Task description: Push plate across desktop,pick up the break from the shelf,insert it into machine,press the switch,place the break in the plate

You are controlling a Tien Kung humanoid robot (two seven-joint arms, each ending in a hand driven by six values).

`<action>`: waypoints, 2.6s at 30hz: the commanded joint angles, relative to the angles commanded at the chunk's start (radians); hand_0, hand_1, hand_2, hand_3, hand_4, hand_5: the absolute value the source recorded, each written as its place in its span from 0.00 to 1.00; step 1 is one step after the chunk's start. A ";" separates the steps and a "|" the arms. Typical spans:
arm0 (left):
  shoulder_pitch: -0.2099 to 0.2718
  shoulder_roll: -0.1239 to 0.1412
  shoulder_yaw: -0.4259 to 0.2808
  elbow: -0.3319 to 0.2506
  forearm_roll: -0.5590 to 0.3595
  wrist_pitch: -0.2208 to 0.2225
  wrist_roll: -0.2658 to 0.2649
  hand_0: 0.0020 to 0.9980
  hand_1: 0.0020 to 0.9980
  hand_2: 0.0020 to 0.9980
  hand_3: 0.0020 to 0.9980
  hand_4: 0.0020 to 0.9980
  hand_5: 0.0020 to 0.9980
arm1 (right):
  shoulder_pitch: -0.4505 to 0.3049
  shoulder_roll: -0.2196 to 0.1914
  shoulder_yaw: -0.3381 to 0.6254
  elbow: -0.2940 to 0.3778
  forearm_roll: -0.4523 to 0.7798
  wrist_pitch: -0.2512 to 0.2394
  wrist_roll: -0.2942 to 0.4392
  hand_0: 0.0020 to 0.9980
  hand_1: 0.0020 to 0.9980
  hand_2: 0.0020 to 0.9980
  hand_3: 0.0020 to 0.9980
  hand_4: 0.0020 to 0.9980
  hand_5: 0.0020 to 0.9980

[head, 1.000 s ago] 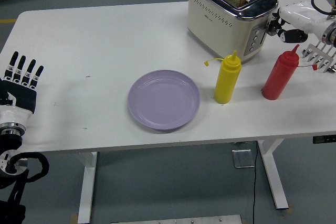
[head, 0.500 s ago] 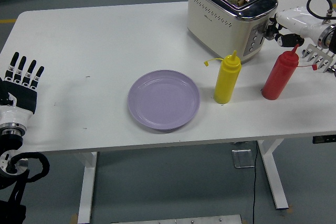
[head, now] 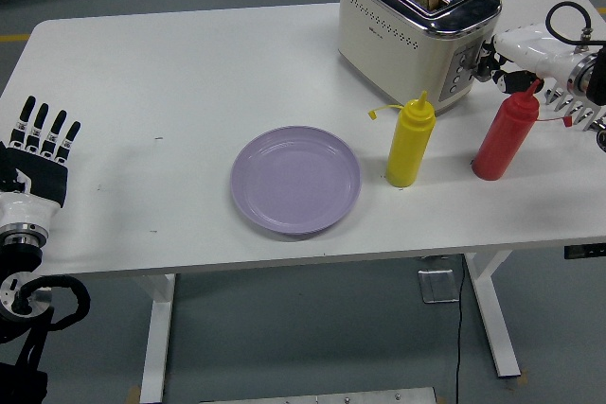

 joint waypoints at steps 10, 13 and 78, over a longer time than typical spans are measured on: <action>-0.001 0.000 0.001 0.001 0.000 0.000 0.000 0.85 0.89 0.97 0.88 0.68 1.00 | -0.001 0.008 0.003 -0.016 -0.002 -0.003 0.000 0.57 0.61 0.63 0.55 0.05 0.15; -0.002 0.000 0.001 0.000 0.000 0.000 0.000 0.85 0.89 0.97 0.88 0.68 1.00 | -0.003 0.009 0.025 -0.016 -0.006 -0.004 0.001 0.57 0.61 0.63 0.55 0.05 0.15; 0.000 0.007 -0.006 0.002 -0.009 0.003 -0.001 0.85 0.89 0.97 0.88 0.68 1.00 | 0.349 0.434 0.155 -0.426 0.239 -0.057 -0.332 0.78 0.79 0.79 0.89 0.81 0.46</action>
